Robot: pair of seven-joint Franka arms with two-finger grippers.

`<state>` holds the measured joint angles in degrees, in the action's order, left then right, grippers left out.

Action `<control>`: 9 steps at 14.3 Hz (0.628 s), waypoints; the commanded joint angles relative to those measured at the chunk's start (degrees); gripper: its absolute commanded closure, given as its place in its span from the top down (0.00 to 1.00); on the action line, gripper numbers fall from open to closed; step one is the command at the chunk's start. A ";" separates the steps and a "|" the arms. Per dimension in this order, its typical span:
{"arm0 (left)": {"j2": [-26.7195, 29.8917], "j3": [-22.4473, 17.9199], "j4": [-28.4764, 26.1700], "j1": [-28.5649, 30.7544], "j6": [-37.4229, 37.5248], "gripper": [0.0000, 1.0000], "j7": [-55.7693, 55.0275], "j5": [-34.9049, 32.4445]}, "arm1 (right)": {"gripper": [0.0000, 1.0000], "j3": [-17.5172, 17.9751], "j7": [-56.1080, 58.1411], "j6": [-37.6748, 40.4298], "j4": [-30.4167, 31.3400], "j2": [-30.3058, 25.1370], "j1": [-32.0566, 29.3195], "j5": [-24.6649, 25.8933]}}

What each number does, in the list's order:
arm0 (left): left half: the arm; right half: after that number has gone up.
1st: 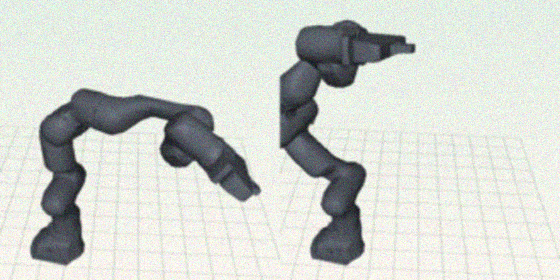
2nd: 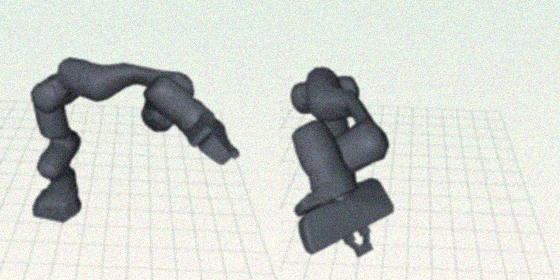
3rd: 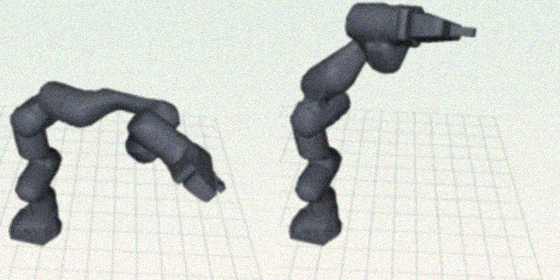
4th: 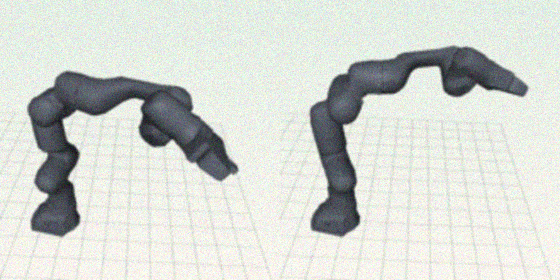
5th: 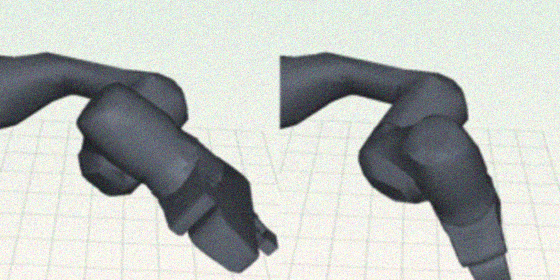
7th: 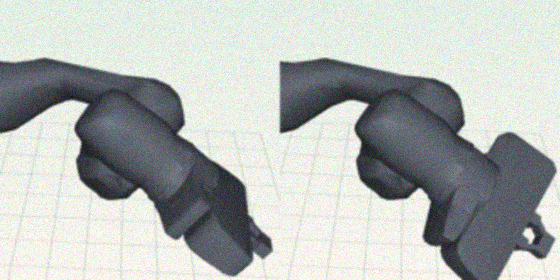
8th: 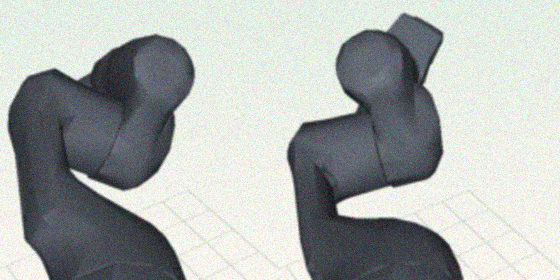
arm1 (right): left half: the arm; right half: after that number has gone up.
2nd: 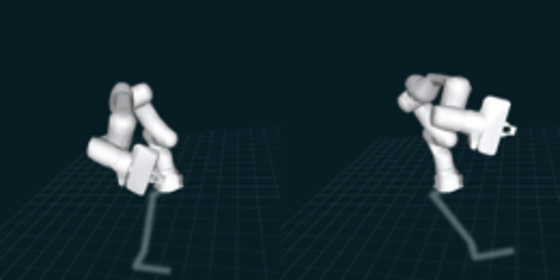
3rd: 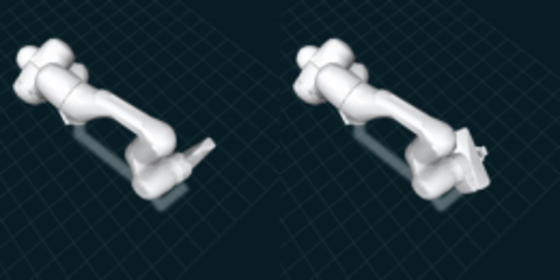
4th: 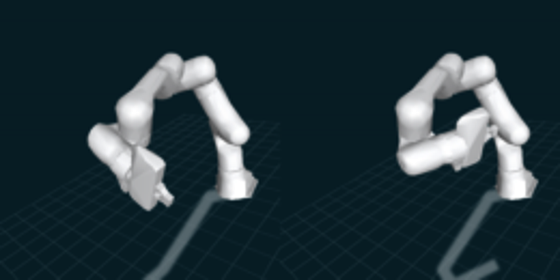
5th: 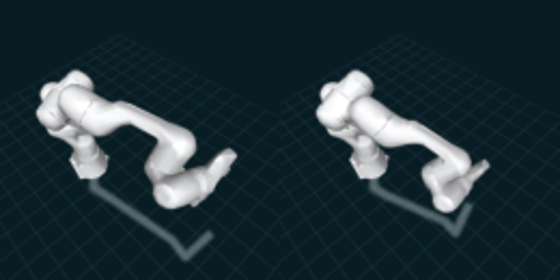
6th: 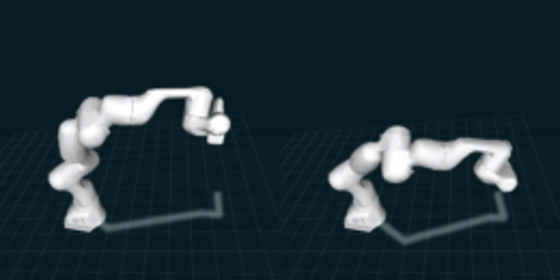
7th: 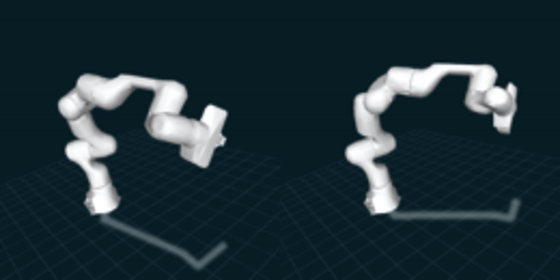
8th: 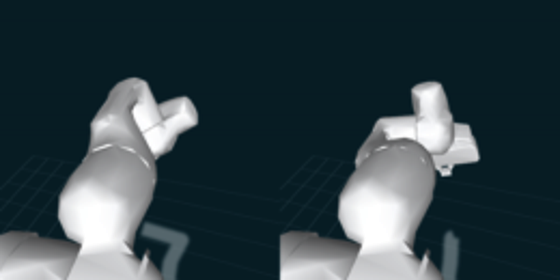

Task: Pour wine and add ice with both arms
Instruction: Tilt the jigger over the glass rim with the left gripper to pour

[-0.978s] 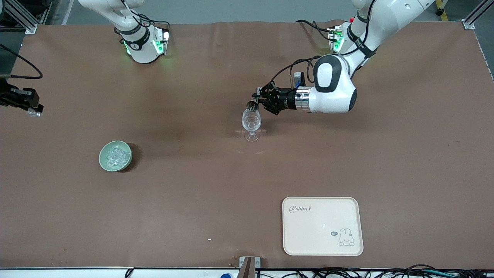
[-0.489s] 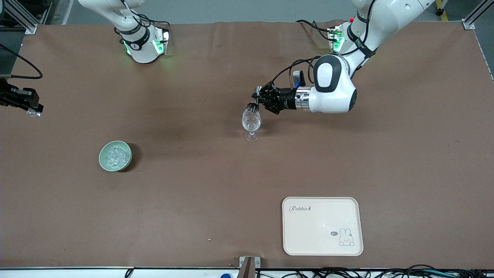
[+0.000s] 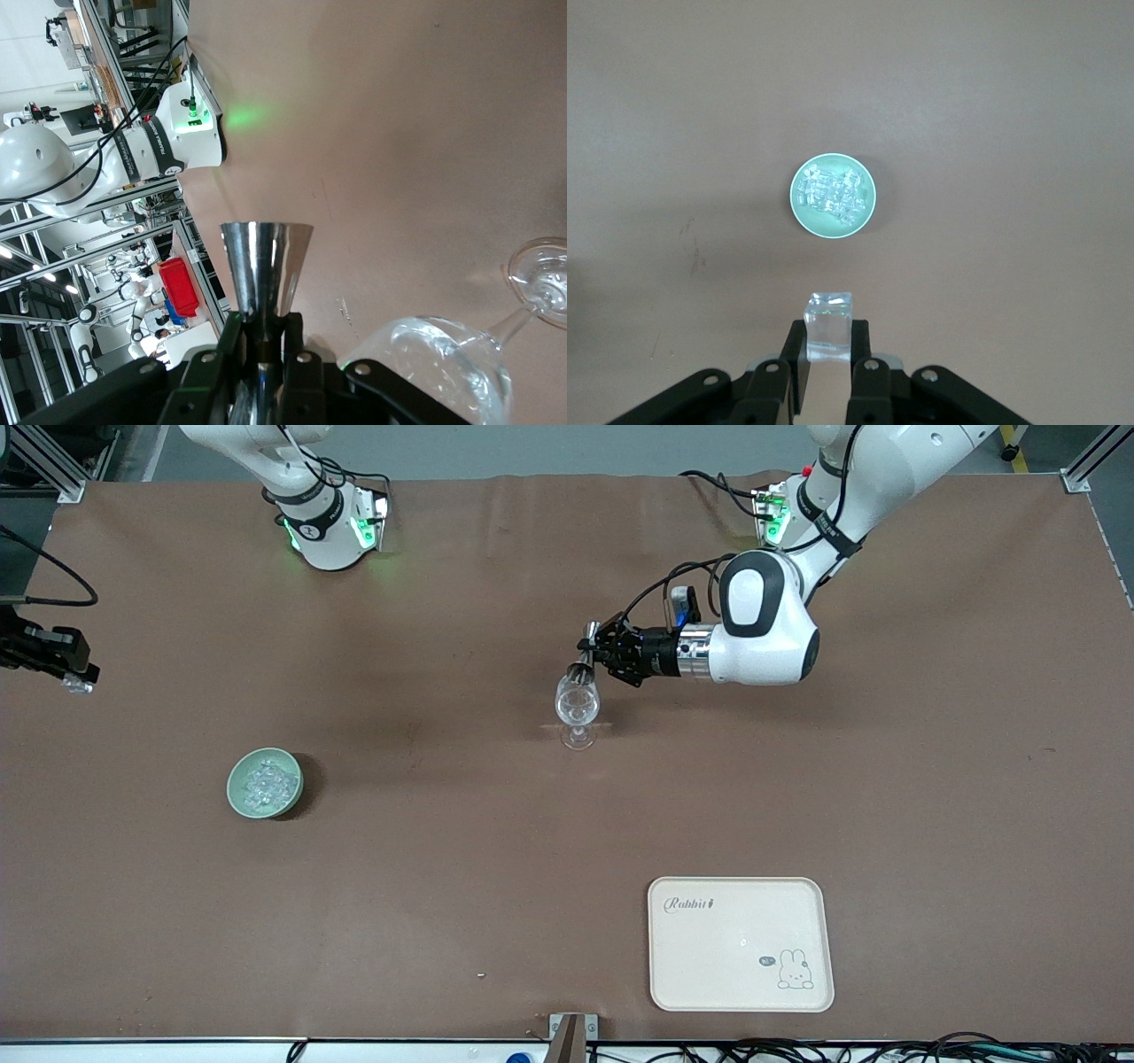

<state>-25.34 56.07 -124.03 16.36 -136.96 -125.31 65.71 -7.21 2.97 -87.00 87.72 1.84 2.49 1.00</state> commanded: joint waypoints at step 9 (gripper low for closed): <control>1.43 1.15 0.37 0.43 1.60 0.00 11.21 -1.46 | 0.02 0.35 -0.16 -0.10 1.31 -1.40 -0.12 0.67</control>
<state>-25.33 56.88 -123.78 16.27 -136.83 -117.26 65.33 -7.21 2.97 -87.00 87.72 1.84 2.49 1.00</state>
